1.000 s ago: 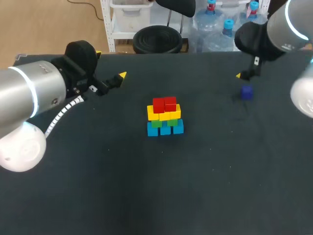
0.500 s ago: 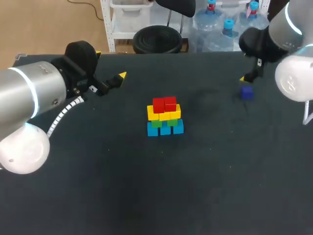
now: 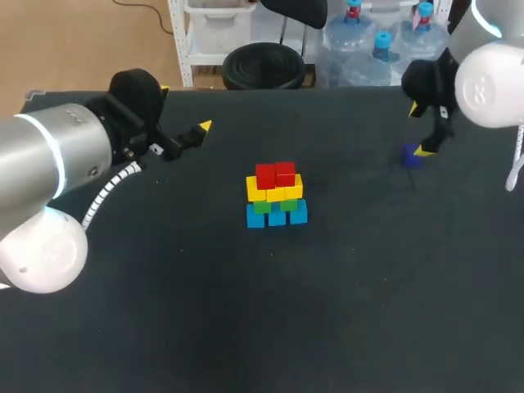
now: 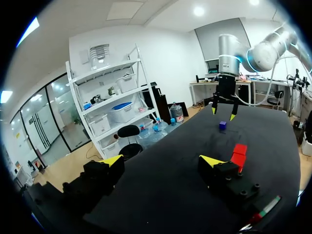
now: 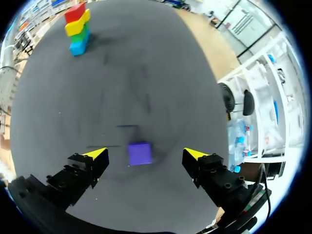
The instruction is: Place the blue cubes, place green cubes on the blue cubes, place the yellow cubes on the green cubes, then place the red cubes on the yellow cubes, and place purple cube on the red cubes.
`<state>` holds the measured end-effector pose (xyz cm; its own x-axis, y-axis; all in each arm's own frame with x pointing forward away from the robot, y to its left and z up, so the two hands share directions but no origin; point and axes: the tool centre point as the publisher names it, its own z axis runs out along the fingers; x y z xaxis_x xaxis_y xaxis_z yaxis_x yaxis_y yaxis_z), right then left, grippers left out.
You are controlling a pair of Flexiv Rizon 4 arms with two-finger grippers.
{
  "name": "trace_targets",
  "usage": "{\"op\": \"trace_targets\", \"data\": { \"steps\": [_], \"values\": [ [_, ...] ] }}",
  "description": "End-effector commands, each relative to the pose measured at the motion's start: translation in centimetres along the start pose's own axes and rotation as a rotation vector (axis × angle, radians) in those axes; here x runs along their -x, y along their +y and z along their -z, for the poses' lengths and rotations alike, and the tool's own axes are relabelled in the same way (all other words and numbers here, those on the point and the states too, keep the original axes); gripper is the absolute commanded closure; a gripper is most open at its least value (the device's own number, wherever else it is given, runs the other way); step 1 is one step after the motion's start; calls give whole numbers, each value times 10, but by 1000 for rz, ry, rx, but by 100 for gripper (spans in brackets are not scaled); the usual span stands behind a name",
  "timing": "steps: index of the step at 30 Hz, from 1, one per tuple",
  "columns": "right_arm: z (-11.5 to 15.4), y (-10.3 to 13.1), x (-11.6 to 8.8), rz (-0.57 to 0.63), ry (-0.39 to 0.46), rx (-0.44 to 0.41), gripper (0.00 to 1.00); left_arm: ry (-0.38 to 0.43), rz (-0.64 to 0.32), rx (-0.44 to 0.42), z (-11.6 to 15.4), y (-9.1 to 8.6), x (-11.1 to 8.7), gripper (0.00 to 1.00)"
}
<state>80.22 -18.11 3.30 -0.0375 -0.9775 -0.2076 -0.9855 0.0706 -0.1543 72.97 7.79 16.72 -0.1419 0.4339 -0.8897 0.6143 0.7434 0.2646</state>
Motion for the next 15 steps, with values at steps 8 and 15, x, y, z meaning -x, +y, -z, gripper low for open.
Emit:
{"op": "trace_targets", "data": {
  "steps": [8,15],
  "values": [
    [-16,6,-1,7,53,3,0,6,-1,25,-1,-3,1,0],
    [-26,4,-12,-1,77,13,0,6,-1,25,-1,-3,1,0]
  ]
}}
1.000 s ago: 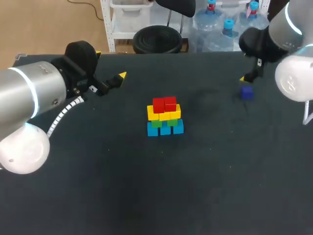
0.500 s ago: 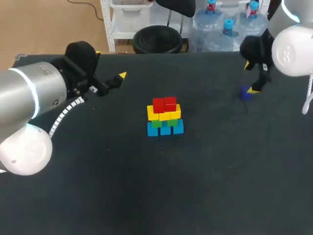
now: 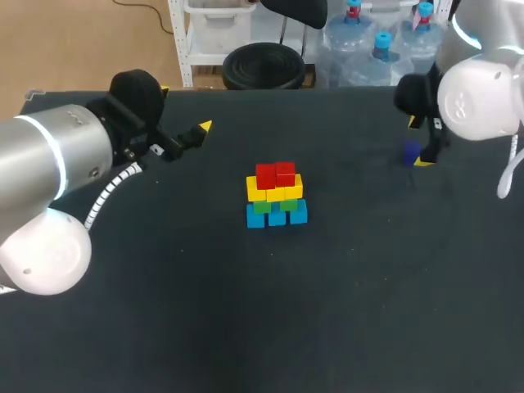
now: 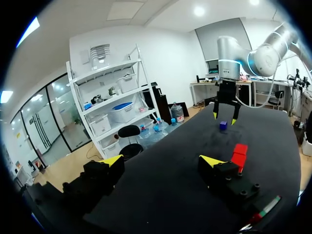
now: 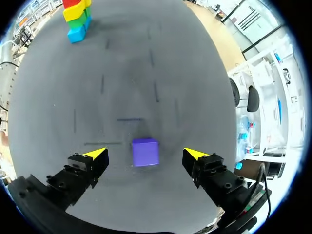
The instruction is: Place the blue cubes, place green cubes on the blue cubes, place the yellow cubes on the green cubes, then place the red cubes on the yellow cubes, and place purple cube on the red cubes.
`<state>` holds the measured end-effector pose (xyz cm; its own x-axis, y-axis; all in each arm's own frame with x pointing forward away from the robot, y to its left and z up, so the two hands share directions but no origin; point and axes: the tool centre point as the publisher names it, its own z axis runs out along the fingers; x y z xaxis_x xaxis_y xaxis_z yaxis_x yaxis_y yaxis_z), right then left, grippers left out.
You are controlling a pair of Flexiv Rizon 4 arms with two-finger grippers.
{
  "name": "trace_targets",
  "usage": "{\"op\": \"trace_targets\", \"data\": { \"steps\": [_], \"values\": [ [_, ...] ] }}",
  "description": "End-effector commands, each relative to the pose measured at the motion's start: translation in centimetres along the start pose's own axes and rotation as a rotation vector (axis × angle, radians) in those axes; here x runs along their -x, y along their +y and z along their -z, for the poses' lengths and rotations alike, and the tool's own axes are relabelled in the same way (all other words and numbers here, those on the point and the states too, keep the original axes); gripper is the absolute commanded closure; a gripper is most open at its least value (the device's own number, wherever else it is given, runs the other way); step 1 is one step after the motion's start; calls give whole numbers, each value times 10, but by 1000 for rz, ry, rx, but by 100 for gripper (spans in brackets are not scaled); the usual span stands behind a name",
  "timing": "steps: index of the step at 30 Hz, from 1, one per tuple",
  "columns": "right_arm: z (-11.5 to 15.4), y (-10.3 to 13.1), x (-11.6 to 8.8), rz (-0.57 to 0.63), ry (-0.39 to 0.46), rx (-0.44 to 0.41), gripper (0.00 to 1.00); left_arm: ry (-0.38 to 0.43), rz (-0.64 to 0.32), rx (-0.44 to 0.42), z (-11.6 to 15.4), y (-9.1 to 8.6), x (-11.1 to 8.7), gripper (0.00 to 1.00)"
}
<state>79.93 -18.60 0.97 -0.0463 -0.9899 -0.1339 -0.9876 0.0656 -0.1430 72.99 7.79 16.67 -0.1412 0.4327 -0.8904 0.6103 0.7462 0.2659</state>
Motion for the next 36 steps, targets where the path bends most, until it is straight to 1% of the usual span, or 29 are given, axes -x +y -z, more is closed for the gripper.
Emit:
{"op": "trace_targets", "data": {
  "steps": [1,3,4,5,6,7,8,9,10,12,13,18,22,28,31,36],
  "values": [
    [-7,-2,-2,-6,5,3,0,7,-2,20,-1,-3,1,0],
    [-10,-2,-3,-7,6,4,0,7,-2,20,-1,-3,1,0],
    [-11,-2,-2,-7,6,5,7,7,-2,20,-1,-3,1,0],
    [-12,-2,-3,-7,6,6,21,7,-2,20,-1,-3,1,0],
    [-13,-2,-3,-6,6,6,26,7,-2,20,-1,-3,1,0],
    [-13,-2,-2,-6,6,7,37,7,-2,20,-1,-3,1,0],
    [-14,-2,-2,-4,6,8,56,7,-2,20,-1,-3,1,0],
    [-15,-2,-3,-4,6,9,65,7,-2,20,-1,-3,1,0],
    [-15,-2,-3,-2,6,9,78,7,-2,20,-1,-3,1,0],
    [-15,-2,-2,-1,4,10,95,7,-2,20,-1,-3,1,0],
    [-15,-1,-1,-1,2,11,100,7,-2,20,-1,-3,1,0],
    [-13,3,1,-16,-18,17,100,7,-2,20,-1,-3,1,0],
    [-5,6,6,-30,-41,12,100,7,-2,20,-1,-3,1,0],
    [4,9,12,-31,-37,5,100,7,-2,20,-1,-3,1,0],
    [21,8,26,-13,-62,-8,100,7,-2,20,-1,-3,1,0],
    [46,11,49,29,-42,-13,100,7,-2,20,-1,-3,1,0]
  ]
}}
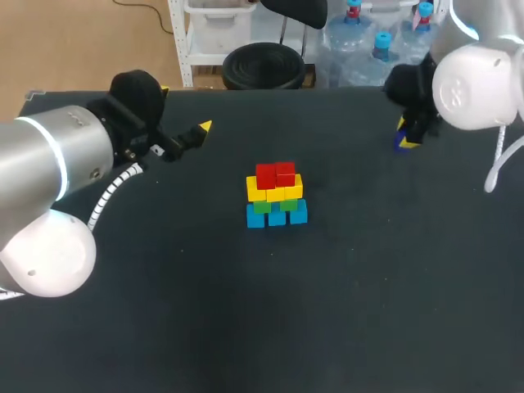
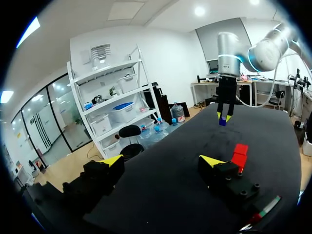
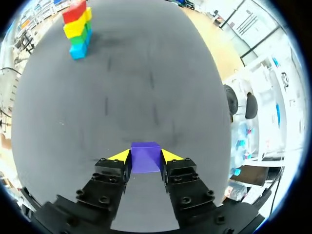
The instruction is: Place the blue cubes, place green cubes on the blue cubes, place the yellow cubes on the green cubes, then place the red cubes on the yellow cubes, and place purple cube on the red cubes.
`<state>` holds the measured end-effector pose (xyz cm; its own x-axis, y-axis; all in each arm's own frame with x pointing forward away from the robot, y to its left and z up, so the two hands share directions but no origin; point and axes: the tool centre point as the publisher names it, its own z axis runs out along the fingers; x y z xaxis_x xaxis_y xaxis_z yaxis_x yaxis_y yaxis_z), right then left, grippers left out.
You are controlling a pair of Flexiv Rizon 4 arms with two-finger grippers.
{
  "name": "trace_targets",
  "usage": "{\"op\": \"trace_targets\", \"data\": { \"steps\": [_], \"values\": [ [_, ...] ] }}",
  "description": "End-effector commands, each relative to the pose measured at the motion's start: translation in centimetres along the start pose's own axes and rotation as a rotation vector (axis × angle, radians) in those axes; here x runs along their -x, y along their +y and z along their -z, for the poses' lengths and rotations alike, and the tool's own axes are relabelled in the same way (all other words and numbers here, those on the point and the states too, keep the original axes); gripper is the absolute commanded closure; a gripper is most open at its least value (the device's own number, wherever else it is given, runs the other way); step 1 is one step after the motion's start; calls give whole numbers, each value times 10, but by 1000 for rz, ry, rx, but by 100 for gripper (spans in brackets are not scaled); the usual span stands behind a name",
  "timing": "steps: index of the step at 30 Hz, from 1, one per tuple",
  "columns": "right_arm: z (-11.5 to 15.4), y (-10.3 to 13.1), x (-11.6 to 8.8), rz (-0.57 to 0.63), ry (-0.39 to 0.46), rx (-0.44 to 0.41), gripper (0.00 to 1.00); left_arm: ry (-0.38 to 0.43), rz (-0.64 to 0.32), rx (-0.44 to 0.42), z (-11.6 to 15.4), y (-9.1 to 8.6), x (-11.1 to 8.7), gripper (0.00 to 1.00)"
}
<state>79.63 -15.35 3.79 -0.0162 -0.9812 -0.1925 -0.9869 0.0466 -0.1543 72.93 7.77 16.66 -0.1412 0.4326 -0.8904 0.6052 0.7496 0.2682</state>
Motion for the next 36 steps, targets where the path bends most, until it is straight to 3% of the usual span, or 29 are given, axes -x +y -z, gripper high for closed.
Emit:
{"op": "trace_targets", "data": {
  "steps": [1,8,17,20,36],
  "values": [
    [28,10,22,16,19,-3,100,7,-2,13,-1,-3,1,0],
    [64,17,57,3,-36,-31,100,7,-2,13,-1,-3,1,0],
    [92,36,90,88,-57,-79,100,7,-2,13,-1,-3,1,0],
    [95,36,89,52,-85,-109,100,7,-2,13,-1,-3,1,0],
    [97,37,91,60,-81,-95,100,7,-2,13,-1,-3,1,0]
  ]
}}
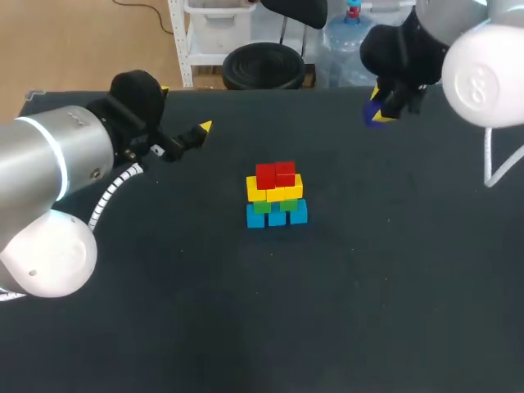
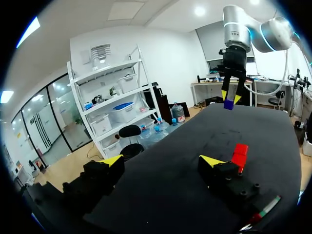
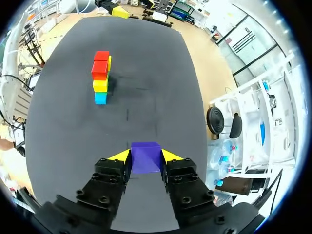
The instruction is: Place the blue cubes, place green cubes on the blue cubes, place the yellow cubes on the green cubes, then place the red cubes on the yellow cubes, and place purple cube on the red cubes.
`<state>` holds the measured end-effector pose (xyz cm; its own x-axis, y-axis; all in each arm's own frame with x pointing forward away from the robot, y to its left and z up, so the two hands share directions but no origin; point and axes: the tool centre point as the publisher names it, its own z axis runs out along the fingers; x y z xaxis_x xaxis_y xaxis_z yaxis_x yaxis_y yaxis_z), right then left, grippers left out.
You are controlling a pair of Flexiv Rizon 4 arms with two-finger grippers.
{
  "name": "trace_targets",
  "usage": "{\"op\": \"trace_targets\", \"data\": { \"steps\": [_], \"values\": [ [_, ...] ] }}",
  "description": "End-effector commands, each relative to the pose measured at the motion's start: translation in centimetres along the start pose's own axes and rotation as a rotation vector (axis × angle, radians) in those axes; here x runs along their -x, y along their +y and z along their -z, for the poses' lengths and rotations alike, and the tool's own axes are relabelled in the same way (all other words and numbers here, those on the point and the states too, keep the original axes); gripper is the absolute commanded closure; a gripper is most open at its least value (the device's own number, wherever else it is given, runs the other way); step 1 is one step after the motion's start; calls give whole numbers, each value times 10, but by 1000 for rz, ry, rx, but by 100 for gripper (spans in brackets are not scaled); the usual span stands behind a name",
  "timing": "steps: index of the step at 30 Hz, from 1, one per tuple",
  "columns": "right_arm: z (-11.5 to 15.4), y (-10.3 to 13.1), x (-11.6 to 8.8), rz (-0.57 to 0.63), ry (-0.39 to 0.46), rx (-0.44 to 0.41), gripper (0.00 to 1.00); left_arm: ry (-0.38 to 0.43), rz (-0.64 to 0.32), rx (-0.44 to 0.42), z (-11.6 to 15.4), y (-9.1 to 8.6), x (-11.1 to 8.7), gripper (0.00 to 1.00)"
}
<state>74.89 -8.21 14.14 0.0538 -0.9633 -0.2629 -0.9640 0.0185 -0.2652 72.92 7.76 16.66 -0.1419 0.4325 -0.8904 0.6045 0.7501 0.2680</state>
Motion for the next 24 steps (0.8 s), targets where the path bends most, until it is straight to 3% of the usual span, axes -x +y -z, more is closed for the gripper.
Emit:
{"op": "trace_targets", "data": {
  "steps": [1,13,15,24],
  "values": [
    [4,2,4,15,12,23,100,7,-2,13,-1,-3,1,0],
    [14,16,49,177,71,220,100,7,-2,13,-1,-3,1,0],
    [12,20,54,173,110,235,100,7,-2,13,-1,-3,1,0],
    [2,30,95,269,96,276,100,7,-2,13,-1,-3,1,0]
  ]
}}
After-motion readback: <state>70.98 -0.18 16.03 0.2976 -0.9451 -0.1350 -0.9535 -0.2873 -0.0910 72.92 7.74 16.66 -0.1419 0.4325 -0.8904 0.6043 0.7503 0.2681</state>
